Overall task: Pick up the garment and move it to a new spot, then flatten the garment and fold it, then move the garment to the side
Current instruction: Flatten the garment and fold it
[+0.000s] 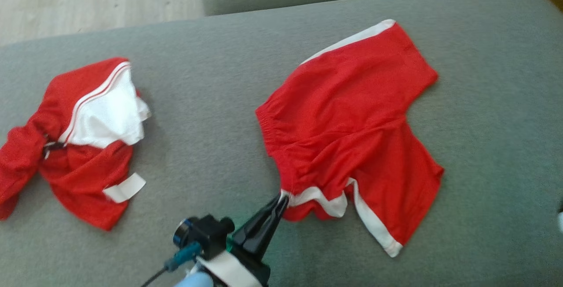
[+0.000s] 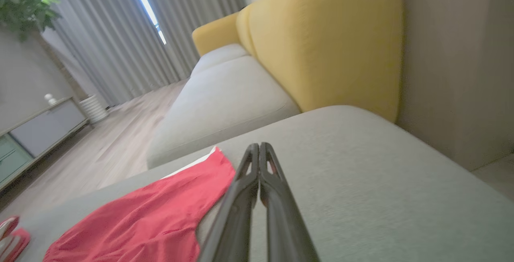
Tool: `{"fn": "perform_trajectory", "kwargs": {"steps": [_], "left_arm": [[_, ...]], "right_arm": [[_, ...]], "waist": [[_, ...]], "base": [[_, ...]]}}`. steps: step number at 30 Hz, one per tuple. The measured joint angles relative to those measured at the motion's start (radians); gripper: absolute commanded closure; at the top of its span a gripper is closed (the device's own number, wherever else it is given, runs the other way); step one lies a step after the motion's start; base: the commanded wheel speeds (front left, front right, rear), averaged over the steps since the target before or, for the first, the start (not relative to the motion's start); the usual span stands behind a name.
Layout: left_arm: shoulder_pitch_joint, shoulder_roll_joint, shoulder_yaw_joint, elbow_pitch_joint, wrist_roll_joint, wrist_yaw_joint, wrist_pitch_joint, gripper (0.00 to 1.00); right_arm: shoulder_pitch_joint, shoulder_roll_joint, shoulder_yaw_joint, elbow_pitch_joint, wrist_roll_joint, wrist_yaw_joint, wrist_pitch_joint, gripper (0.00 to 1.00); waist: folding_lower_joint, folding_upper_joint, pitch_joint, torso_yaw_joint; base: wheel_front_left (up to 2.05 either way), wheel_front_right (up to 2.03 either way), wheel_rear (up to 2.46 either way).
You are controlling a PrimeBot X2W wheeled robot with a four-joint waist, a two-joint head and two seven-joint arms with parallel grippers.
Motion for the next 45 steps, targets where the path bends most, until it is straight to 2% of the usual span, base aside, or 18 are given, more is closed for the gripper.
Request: {"fn": "perform_trajectory", "kwargs": {"steps": [3,4,5,6,11,16,25,26,28,30,31,36,40,45], "left_arm": [[-0.038,-0.014,0.009,0.018,0.009,0.004,-0.002,1.0],[-0.049,-0.02,0.018,0.026,0.017,0.01,-0.009,1.0],[-0.058,-0.026,0.033,0.033,0.02,0.016,-0.01,1.0],[-0.058,-0.026,0.033,0.033,0.02,0.016,-0.01,1.0],[-0.105,-0.045,0.094,0.054,0.044,0.024,-0.019,1.0],[-0.134,-0.045,0.144,0.053,0.084,0.02,-0.019,1.0],[-0.136,-0.045,0.15,0.062,0.117,0.009,-0.019,1.0],[-0.137,-0.047,0.15,0.063,0.117,0.008,-0.019,1.0],[-0.144,-0.051,0.148,0.064,0.117,0.007,-0.019,1.0],[-0.154,-0.055,0.146,0.064,0.117,0.007,-0.019,1.0],[-0.157,-0.058,0.146,0.064,0.117,0.007,-0.019,1.0],[-0.16,-0.065,0.144,0.059,0.117,0.007,-0.019,1.0],[-0.16,-0.065,0.138,0.038,0.117,0.007,-0.019,1.0],[-0.17,-0.065,0.106,0.025,0.117,0.0,-0.019,1.0]], "right_arm": [[0.0,0.034,0.042,-0.01,-0.026,0.0,0.057,1.0],[0.0,0.043,0.059,-0.011,-0.035,0.0,0.068,0.72],[0.001,0.049,0.078,-0.011,-0.043,0.0,0.081,0.28],[0.001,0.049,0.078,-0.011,-0.043,0.0,0.081,0.0],[0.033,0.057,0.185,0.011,-0.067,0.0,0.128,0.0],[0.047,0.064,0.244,0.102,-0.105,0.0,0.121,0.0],[-0.149,0.052,0.316,0.36,-0.133,0.0,0.109,0.0],[-0.165,0.043,0.332,0.385,-0.136,0.0,0.109,0.05],[-0.185,0.027,0.35,0.431,-0.137,0.0,0.11,0.24],[-0.193,0.012,0.366,0.471,-0.137,0.0,0.113,0.69],[-0.196,0.005,0.369,0.482,-0.137,0.0,0.113,1.0],[-0.214,-0.017,0.378,0.506,-0.16,0.0,0.064,1.0],[-0.233,-0.05,0.339,0.498,-0.185,0.0,0.018,1.0],[-0.364,-0.116,0.3,0.495,-0.235,0.0,0.001,1.0]], "waist": [[0.0001,0.0,0.011,0.025],[0.0001,0.0,0.015,0.03],[0.0002,0.0,0.018,0.034],[0.0002,0.0,0.018,0.034],[0.0002,0.0,0.027,0.038],[0.0002,0.0,0.038,0.027],[0.0002,0.0,0.062,0.036],[0.0002,0.0,0.064,0.04],[0.0002,0.0,0.068,0.05],[0.0002,0.0,0.07,0.06],[0.0002,0.0,0.07,0.064],[0.0001,0.0,0.062,0.074],[0.0,0.0,0.064,0.073],[0.0001,0.0,0.086,0.074]], "base": [[0.0,0.0,0.0],[0.0,0.0,0.0],[0.0,0.0,0.0],[0.0,0.0,0.0],[0.0,0.0,0.0],[0.0,0.0,0.0],[0.0,0.0,0.0],[0.0,0.0,0.0],[0.0,0.0,0.0],[0.0,0.0,0.0],[0.0,0.0,0.0],[0.0,0.0,0.0],[0.0,0.0,0.0],[0.0,0.0,0.0]]}}
